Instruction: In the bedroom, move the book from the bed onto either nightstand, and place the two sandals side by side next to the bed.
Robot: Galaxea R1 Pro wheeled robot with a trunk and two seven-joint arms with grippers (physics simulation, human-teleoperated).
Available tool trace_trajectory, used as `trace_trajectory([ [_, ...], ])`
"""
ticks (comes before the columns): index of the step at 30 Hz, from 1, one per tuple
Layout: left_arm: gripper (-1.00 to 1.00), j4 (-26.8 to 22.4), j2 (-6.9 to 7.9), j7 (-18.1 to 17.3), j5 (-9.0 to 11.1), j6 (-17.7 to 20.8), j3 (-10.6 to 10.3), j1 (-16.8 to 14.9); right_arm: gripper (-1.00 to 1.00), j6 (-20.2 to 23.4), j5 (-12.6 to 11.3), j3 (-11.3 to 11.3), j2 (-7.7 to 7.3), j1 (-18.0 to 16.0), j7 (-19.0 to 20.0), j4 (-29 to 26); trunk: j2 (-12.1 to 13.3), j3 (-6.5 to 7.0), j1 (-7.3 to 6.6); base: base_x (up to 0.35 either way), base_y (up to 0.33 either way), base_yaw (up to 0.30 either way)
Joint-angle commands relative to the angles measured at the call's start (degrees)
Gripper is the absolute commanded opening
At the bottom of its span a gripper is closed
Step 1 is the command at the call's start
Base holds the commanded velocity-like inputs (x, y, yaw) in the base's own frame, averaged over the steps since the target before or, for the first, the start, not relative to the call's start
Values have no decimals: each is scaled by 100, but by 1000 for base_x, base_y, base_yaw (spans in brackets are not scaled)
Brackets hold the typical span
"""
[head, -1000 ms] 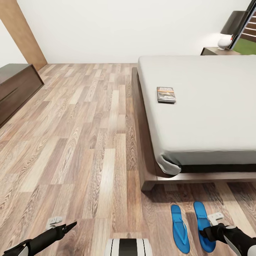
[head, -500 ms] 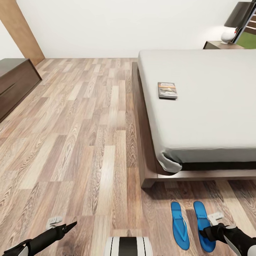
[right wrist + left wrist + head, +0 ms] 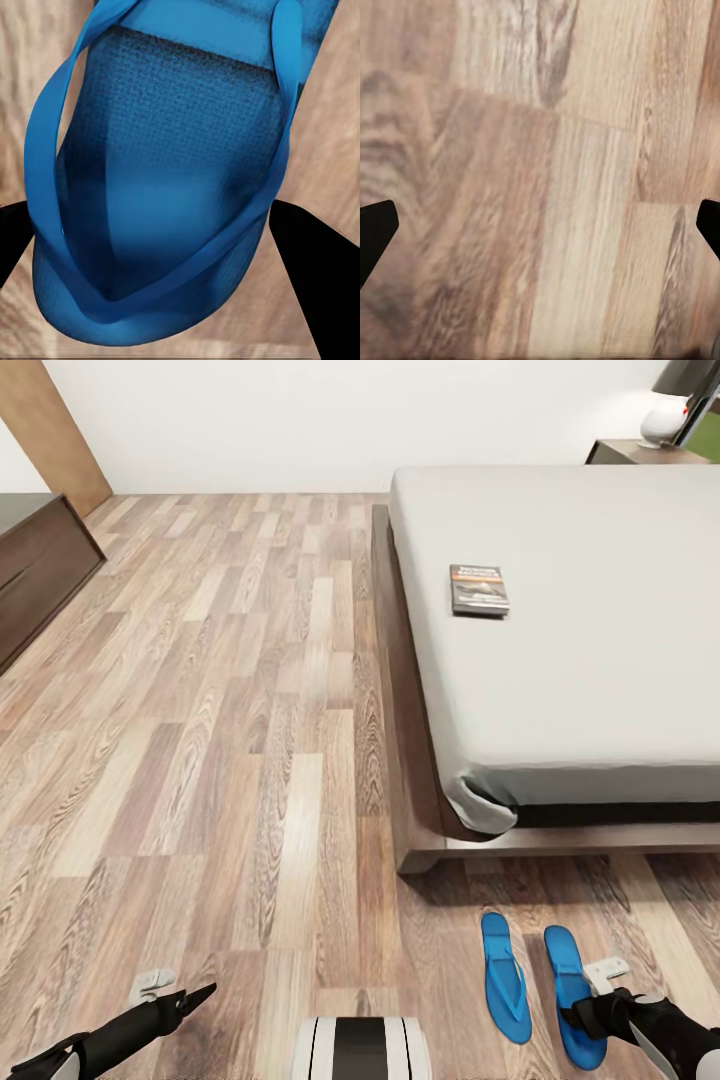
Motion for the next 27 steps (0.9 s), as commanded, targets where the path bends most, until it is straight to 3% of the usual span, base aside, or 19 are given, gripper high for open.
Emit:
trace_trajectory([
  [1, 100, 1, 1, -20, 26, 27, -3, -2, -100, 39, -61, 28, -5, 0, 10, -16, -3, -26, 1, 0, 0, 0],
  [10, 100, 1, 1, -27, 34, 27, 10, -2, -100, 30, -61, 28, -5, 0, 10, -30, -4, -48, 4, 5, 0, 0],
  [21, 100, 1, 1, -5, 35, 27, 7, -2, -100, -3, -60, 31, -3, 1, 10, -31, -4, -48, 4, 128, 0, 0],
  [27, 100, 1, 1, -16, 35, 21, 4, -2, -100, -12, -53, 36, 103, 1, 2, -28, -4, -48, 4, 70, 0, 0],
])
